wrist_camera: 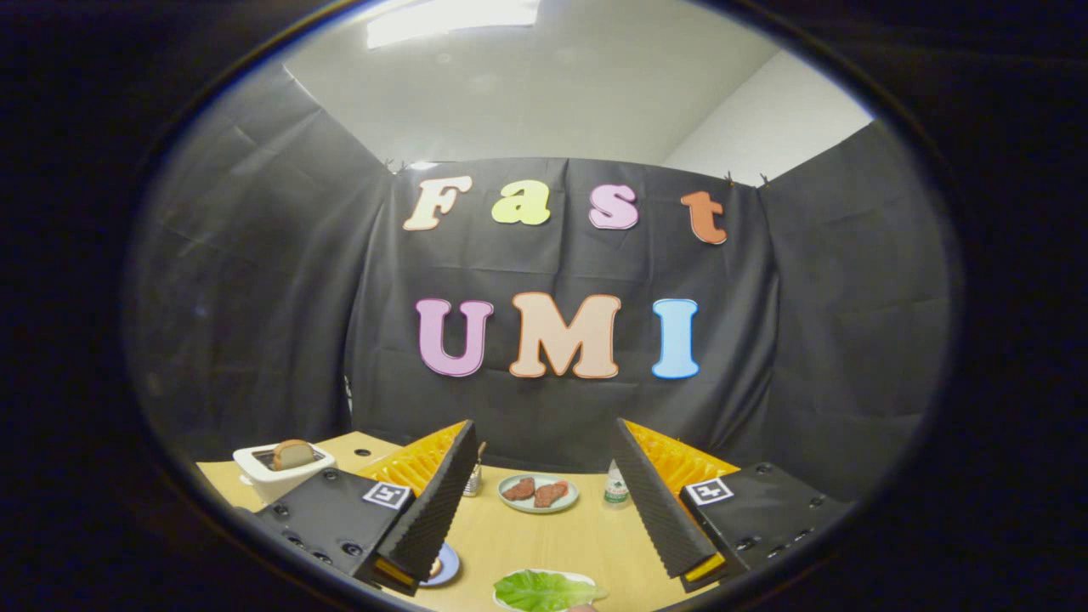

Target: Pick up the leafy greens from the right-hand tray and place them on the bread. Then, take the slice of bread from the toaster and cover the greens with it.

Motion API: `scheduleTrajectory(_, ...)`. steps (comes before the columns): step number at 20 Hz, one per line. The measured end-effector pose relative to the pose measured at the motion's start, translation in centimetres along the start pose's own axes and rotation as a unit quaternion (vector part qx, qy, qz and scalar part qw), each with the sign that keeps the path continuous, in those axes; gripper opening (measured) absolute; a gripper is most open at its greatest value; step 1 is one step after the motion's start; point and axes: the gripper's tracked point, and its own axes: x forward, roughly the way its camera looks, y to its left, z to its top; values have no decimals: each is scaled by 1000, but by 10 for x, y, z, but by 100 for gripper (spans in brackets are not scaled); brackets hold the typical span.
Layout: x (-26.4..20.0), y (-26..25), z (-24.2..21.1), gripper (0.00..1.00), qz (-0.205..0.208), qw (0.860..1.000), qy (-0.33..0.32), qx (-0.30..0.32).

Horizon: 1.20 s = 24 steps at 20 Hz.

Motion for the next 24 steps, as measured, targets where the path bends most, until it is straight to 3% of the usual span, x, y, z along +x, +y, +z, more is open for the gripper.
scheduleTrajectory(10,18,-12,-15,100,16,1000,16,-1)
scheduleTrajectory(17,32,-16,-54,100,67,994,77,-33)
scheduleTrajectory(24,36,-13,-104,100,133,978,142,-69)
